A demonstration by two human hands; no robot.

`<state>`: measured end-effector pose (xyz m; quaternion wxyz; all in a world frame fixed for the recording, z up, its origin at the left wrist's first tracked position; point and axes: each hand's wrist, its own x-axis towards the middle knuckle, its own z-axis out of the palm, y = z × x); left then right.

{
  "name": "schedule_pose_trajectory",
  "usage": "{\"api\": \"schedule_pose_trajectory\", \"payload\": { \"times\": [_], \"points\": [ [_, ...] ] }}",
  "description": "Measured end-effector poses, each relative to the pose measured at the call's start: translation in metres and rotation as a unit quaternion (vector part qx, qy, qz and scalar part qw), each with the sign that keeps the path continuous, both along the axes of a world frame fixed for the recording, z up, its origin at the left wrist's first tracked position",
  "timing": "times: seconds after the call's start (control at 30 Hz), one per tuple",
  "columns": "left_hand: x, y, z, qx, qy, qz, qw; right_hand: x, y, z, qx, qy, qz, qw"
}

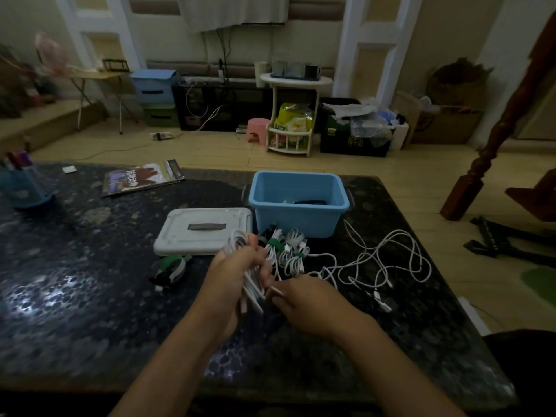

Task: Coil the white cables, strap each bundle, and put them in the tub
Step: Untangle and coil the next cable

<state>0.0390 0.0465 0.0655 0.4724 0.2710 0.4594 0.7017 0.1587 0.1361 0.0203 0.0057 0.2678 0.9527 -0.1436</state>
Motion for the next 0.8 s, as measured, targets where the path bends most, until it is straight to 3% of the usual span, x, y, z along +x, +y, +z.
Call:
{"api": "schedule_pose_trajectory", "payload": {
  "times": [0.1,0.17,0.27,0.33,0.5,0.67,0.8],
  "points": [
    [-0.01,0.002,-0.005,-0.022,0.066,0.066,0.995,0.003,0.002,0.003,0.003,0.007,-0.004,1.0],
    [-0.021,0.001,-0.006,-0.042,0.16,0.116,0.979,0.003,0.003,0.006,0.009,0.023,0.004,1.0],
    [-0.03,-0.003,-0.006,-0.088,0.367,0.183,0.908,0.001,-0.001,0.016,0.039,0.074,0.015,0.996],
    [-0.029,-0.005,-0.003,-0.107,0.46,0.191,0.861,0.002,-0.004,0.024,0.07,0.126,0.023,0.989],
    [-0.034,-0.002,-0.005,-0.201,0.493,0.094,0.841,0.006,-0.012,0.037,0.127,0.228,0.051,0.964],
    [-0.039,-0.004,0.0,-0.196,0.462,0.039,0.864,0.012,-0.011,0.036,0.108,0.321,-0.007,0.941],
    [-0.029,-0.005,0.0,-0.238,0.546,-0.013,0.803,0.012,-0.01,0.04,0.055,0.363,-0.019,0.93]
  ]
}}
